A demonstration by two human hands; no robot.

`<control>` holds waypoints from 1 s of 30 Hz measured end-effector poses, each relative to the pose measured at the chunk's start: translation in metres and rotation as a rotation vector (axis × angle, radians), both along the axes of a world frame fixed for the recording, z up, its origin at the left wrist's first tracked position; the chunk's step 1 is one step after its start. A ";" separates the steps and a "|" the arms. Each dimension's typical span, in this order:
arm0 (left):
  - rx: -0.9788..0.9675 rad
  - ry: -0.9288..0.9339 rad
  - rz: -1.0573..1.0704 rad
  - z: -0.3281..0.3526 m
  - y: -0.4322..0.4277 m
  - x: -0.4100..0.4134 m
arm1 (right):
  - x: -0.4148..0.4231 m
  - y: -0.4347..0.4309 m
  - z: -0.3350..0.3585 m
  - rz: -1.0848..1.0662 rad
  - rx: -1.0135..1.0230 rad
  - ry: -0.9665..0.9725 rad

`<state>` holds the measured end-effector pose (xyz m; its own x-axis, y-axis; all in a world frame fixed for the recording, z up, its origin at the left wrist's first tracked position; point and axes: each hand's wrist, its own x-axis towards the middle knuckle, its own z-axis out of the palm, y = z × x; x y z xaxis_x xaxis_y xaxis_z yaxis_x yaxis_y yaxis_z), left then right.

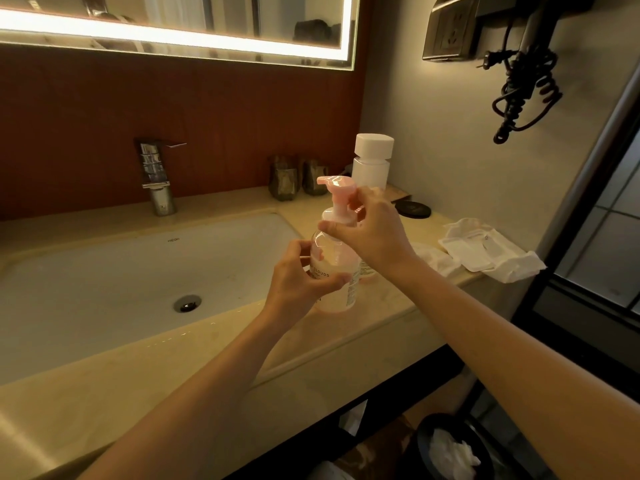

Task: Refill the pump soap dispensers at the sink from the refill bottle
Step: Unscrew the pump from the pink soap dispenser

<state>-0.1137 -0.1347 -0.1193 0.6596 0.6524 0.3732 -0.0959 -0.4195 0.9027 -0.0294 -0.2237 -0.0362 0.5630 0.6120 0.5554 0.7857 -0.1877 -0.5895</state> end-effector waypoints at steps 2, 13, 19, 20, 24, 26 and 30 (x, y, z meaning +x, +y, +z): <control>-0.012 0.000 -0.001 0.000 0.000 0.000 | 0.000 -0.004 0.002 0.066 0.004 0.062; 0.006 0.023 0.002 -0.001 0.002 0.000 | 0.004 -0.002 0.000 0.053 -0.028 0.001; 0.018 0.030 0.011 -0.001 0.002 0.001 | 0.005 -0.005 -0.002 0.186 -0.045 0.033; 0.022 0.032 0.015 -0.002 0.002 0.001 | 0.004 -0.006 -0.001 0.207 -0.052 0.053; 0.032 0.028 0.025 -0.004 0.003 0.002 | 0.005 -0.003 0.002 0.123 -0.006 0.021; 0.033 0.030 0.025 -0.003 0.003 0.002 | 0.005 0.001 0.002 0.058 0.009 -0.010; 0.026 0.020 0.019 -0.002 0.001 0.000 | 0.004 0.001 0.001 0.101 -0.009 0.078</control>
